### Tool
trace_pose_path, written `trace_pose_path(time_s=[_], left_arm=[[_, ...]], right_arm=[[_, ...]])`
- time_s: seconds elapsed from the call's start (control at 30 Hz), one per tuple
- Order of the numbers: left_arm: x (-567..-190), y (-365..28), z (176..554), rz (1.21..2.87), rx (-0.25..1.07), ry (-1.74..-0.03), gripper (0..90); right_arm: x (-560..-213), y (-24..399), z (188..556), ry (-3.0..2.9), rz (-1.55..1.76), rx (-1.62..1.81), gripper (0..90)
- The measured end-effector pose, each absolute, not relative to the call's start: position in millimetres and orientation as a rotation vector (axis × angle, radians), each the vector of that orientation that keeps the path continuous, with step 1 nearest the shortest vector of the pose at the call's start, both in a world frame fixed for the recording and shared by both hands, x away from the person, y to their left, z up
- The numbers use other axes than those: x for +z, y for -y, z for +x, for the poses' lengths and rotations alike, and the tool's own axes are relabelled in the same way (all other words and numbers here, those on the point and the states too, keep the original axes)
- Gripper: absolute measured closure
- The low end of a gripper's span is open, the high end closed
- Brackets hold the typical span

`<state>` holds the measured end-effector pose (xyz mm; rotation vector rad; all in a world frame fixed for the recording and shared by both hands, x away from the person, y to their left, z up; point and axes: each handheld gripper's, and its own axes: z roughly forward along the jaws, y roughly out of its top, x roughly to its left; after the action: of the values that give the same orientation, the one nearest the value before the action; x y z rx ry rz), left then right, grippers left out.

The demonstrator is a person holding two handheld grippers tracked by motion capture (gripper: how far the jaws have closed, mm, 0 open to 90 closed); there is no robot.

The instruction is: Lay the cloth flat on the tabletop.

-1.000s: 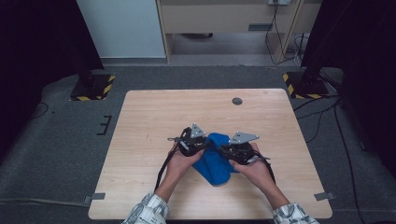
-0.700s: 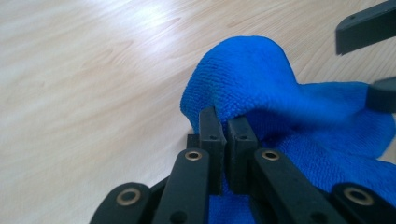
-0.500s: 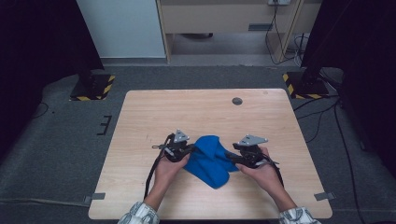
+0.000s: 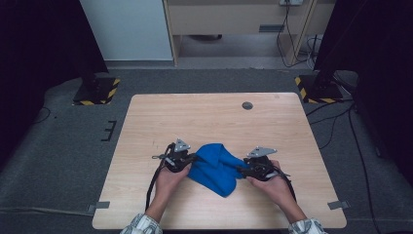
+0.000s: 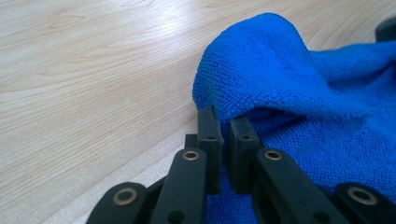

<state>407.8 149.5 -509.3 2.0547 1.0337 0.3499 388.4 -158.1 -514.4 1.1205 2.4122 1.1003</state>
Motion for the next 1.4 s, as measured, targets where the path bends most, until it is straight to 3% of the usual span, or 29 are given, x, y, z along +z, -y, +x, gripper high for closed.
trace_pose_path(time_s=[0.17, 0.6, 0.73, 0.97, 1.03, 1.17, 1.4], left_arm=[[-509, -150, 405, 2.061, 0.337, -1.027, 85.9], [-506, -159, 396, 2.062, 0.305, -1.048, 87.0], [-514, -162, 398, 2.098, 0.31, -1.071, 85.1], [-518, -159, 400, 2.107, 0.352, -1.085, 60.2], [-517, -157, 400, 2.108, 0.372, -1.078, 51.8], [-516, -155, 398, 2.108, 0.389, -1.063, 44.6], [-517, -153, 398, 2.105, 0.406, -1.057, 38.9]], right_arm=[[-518, 161, 393, -2.425, 1.118, 1.062, 84.2], [-511, 177, 423, -2.333, 1.093, 0.966, 87.1], [-520, 170, 426, -2.353, 1.062, 0.956, 78.4], [-508, 176, 420, -2.253, 1.149, 1.062, 46.8], [-505, 179, 415, -2.236, 1.161, 1.081, 42.6], [-500, 184, 406, -2.228, 1.181, 1.094, 38.1], [-502, 192, 405, -2.219, 1.227, 1.054, 29.2]])
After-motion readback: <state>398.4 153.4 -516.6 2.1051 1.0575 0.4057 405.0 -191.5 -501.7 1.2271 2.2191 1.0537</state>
